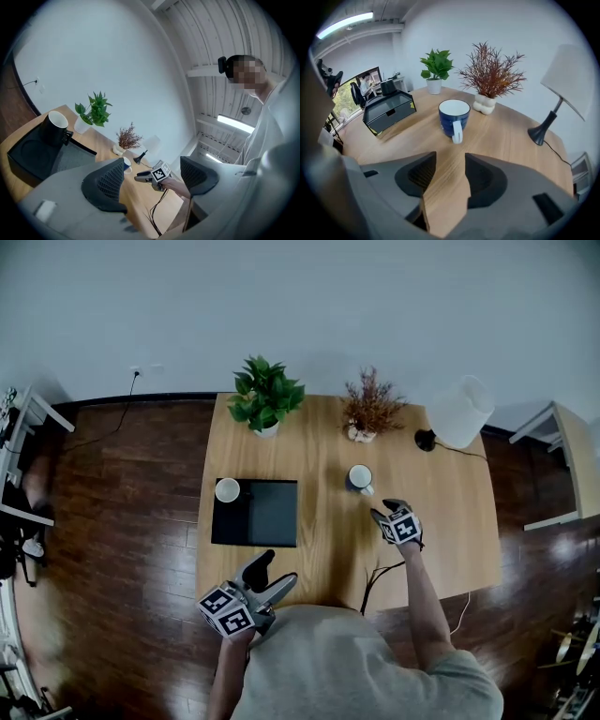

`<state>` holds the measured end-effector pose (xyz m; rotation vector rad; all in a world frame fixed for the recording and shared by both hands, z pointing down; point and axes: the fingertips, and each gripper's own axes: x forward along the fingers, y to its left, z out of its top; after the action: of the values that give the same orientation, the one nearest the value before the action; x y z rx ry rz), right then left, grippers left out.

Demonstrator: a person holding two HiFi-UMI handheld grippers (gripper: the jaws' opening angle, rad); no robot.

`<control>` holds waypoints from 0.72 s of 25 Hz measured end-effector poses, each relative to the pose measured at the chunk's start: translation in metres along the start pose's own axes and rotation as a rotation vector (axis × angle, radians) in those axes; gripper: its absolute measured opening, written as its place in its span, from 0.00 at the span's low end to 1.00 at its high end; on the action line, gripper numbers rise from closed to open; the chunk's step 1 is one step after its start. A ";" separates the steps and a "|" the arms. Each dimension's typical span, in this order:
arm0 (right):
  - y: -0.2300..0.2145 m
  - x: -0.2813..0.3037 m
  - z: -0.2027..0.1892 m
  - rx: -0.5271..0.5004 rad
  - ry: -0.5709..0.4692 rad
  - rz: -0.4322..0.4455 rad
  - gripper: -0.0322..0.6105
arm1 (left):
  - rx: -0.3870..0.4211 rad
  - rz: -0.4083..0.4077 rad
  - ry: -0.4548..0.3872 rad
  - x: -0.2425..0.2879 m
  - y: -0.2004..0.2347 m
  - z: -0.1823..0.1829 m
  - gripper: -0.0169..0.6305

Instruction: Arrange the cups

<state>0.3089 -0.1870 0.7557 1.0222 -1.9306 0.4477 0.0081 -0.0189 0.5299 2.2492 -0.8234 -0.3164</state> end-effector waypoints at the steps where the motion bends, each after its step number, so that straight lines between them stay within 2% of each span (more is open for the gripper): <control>1: -0.005 0.005 0.006 -0.015 0.006 -0.004 0.38 | 0.003 0.002 0.004 0.000 -0.001 0.000 0.58; 6: -0.007 0.027 0.045 -0.138 0.044 -0.005 0.37 | 0.012 0.027 -0.003 -0.004 -0.001 0.003 0.58; 8: -0.005 0.037 0.055 -0.193 0.071 -0.002 0.29 | 0.018 0.036 -0.006 -0.007 0.000 0.003 0.58; 11: -0.001 0.048 0.055 -0.264 0.130 0.003 0.27 | 0.016 0.044 -0.016 -0.009 0.000 0.003 0.58; 14: 0.003 0.043 0.056 -0.252 0.144 0.021 0.19 | 0.023 0.042 -0.018 -0.011 0.000 0.004 0.58; 18: 0.011 0.036 0.044 -0.218 0.169 0.044 0.18 | 0.008 0.047 -0.030 -0.012 0.002 0.006 0.58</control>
<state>0.2667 -0.2266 0.7622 0.7780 -1.8084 0.3290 -0.0042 -0.0154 0.5268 2.2343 -0.8929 -0.3261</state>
